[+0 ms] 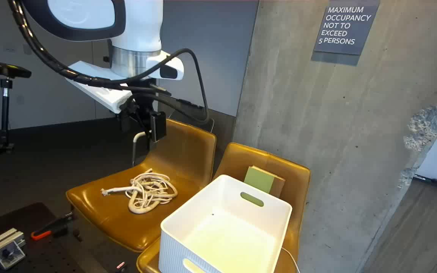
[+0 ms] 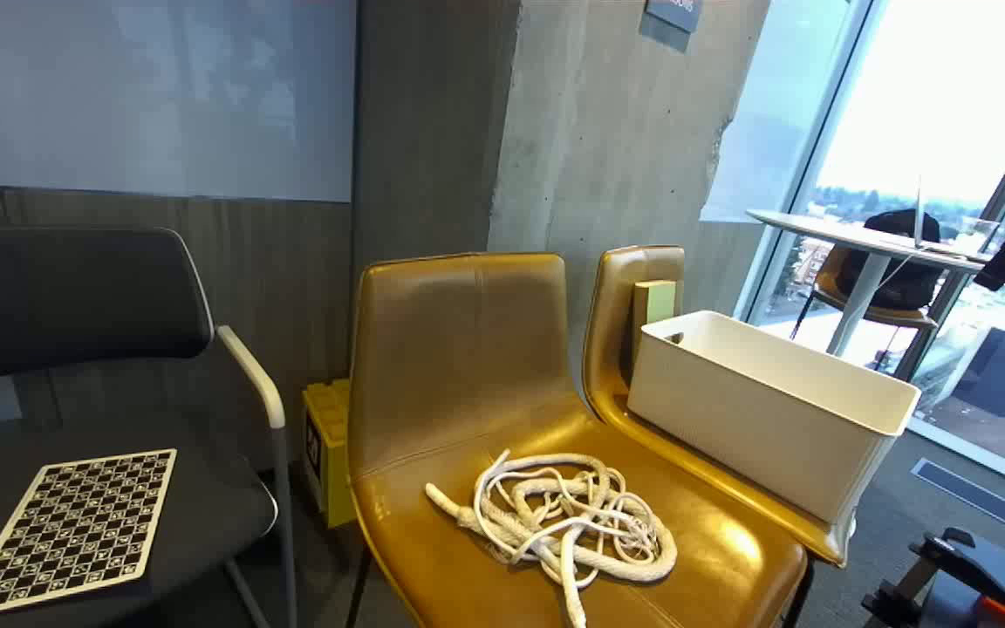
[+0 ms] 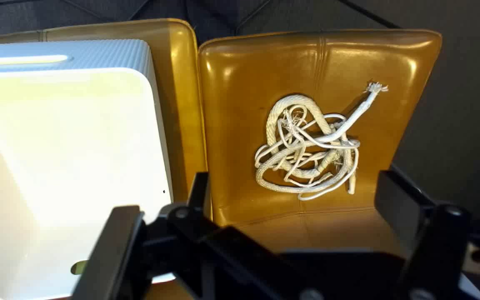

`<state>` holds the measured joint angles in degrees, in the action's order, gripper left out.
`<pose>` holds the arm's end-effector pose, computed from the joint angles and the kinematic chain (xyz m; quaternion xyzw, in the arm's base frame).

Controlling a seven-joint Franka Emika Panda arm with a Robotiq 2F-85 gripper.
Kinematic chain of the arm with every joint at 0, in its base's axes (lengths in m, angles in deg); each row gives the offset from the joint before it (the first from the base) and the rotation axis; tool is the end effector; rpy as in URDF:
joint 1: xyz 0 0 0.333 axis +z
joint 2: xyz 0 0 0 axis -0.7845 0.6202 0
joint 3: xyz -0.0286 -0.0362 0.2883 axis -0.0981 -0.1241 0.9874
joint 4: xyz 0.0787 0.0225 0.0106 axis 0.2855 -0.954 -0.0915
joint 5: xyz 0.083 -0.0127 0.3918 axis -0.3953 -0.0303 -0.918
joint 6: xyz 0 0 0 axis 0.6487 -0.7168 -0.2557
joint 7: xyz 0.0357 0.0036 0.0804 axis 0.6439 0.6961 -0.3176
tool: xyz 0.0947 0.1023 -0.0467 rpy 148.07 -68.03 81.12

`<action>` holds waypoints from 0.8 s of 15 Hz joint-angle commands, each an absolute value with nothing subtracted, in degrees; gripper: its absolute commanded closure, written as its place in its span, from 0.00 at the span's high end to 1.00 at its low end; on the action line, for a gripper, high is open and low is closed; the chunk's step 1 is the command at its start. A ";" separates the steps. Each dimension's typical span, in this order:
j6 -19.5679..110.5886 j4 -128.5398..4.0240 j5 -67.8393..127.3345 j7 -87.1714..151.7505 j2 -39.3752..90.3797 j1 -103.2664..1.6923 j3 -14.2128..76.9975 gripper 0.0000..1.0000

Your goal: Remove the white cords from the chair and put them in the white basket

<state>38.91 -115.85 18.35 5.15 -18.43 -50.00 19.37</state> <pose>0.4245 -0.0915 0.3789 -0.9888 -0.0403 -0.1057 0.0973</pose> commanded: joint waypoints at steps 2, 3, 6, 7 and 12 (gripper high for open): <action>38.67 -115.72 17.70 4.69 -18.27 -51.16 20.48 1.00; 38.81 -116.48 17.61 5.60 -19.00 -50.89 21.29 1.00; 42.03 -119.63 17.12 6.83 -21.47 -48.64 25.49 1.00; 43.43 -120.62 16.65 6.73 -22.08 -47.38 27.13 1.00; 57.05 -120.76 12.86 7.59 -16.69 -38.32 33.89 1.00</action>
